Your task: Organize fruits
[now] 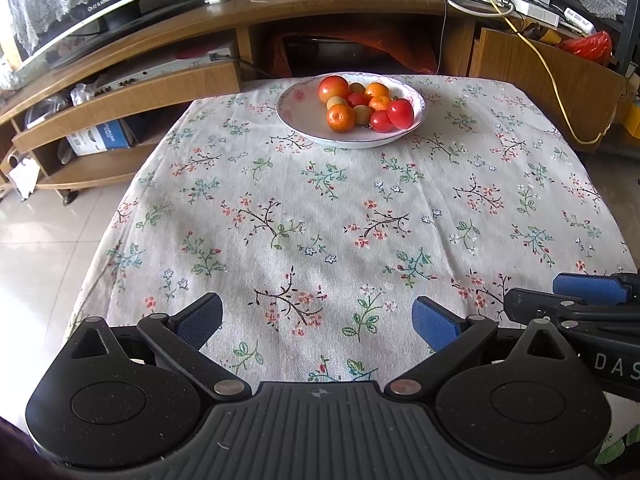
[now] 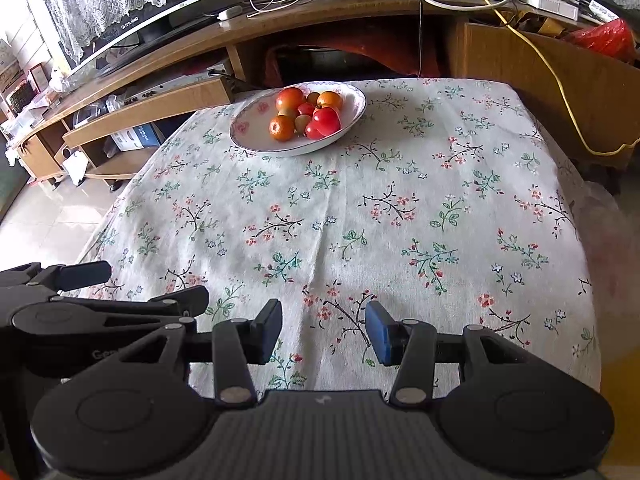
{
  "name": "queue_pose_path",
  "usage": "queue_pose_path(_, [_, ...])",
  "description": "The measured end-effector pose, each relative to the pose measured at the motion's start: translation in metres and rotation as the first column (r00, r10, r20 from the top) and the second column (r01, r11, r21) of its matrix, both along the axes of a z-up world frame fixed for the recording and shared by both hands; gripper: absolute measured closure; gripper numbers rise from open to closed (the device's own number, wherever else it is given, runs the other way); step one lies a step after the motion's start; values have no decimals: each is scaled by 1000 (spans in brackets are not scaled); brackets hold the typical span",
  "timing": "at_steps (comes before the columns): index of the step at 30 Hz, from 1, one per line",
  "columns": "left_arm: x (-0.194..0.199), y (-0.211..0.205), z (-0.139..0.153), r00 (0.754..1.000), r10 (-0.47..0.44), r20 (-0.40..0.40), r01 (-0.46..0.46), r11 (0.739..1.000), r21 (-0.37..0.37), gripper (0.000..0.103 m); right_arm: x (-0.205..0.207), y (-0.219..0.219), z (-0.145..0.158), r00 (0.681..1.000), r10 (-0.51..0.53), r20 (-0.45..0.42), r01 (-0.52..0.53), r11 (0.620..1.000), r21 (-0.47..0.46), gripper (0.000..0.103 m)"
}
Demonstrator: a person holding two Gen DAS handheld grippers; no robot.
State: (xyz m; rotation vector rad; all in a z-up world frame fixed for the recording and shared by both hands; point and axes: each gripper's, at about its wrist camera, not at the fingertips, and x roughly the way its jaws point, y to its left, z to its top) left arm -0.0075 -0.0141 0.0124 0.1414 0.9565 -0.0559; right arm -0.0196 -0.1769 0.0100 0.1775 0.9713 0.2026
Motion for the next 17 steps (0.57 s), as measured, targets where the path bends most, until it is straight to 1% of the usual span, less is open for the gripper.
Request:
queue_pose_path(14, [-1, 1, 2, 1000, 3, 3, -3, 1000, -4, 1, -6, 2, 0, 1000, -1, 4, 1, 1000, 2, 66])
queue_pose_path(17, [-1, 1, 2, 1000, 6, 7, -6, 1000, -8, 1, -6, 2, 1, 1000, -3, 7, 3, 1000, 3, 65])
